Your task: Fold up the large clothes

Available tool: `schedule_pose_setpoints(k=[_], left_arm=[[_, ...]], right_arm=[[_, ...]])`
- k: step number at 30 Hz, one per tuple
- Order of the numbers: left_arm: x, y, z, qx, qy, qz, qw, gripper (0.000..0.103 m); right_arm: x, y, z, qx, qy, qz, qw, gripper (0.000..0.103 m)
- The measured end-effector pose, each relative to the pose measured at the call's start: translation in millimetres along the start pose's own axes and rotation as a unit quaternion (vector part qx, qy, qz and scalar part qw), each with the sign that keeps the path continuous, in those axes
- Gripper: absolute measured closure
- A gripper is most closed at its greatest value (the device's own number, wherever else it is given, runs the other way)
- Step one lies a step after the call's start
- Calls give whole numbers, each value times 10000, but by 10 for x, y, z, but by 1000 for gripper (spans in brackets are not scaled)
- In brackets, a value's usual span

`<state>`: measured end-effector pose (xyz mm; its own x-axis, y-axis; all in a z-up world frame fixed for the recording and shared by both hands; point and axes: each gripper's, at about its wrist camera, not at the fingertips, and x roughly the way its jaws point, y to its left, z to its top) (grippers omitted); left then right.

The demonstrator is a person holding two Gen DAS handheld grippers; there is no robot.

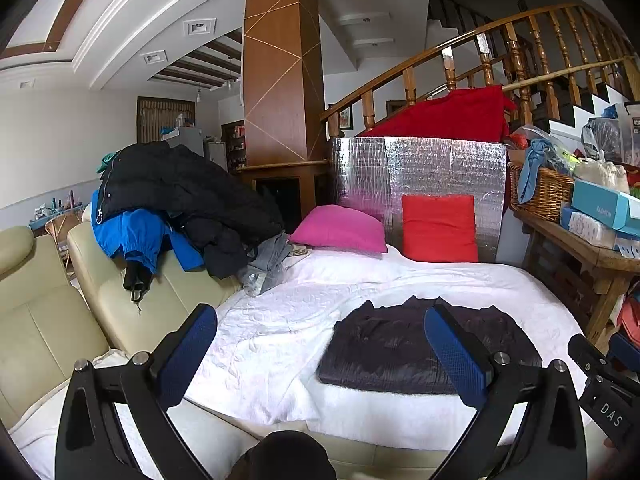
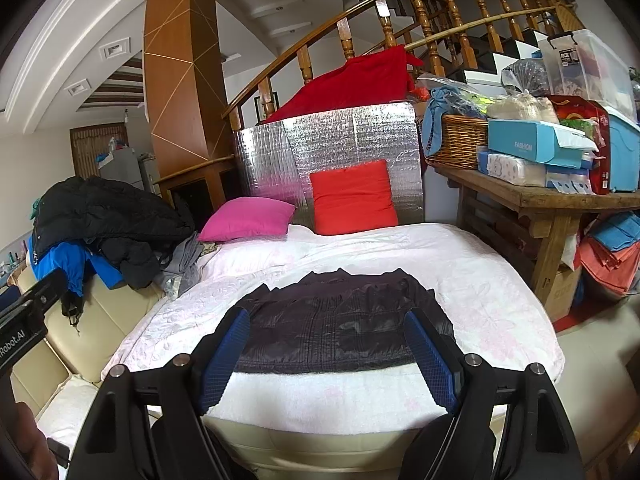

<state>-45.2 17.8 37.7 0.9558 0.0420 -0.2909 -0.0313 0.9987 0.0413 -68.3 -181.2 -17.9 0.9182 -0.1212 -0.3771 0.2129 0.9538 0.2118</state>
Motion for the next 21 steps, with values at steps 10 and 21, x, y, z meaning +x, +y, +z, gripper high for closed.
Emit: schedule_pose_setpoints(k=[10,21], left_arm=[[19,-1,-4,12,19,-13,10000,0],[39,7,-18,34,47,-18,10000,0]], right_arm=[[12,-12,-10,16,18,16,10000,20],[23,16,-20,20,11,-1,10000,20]])
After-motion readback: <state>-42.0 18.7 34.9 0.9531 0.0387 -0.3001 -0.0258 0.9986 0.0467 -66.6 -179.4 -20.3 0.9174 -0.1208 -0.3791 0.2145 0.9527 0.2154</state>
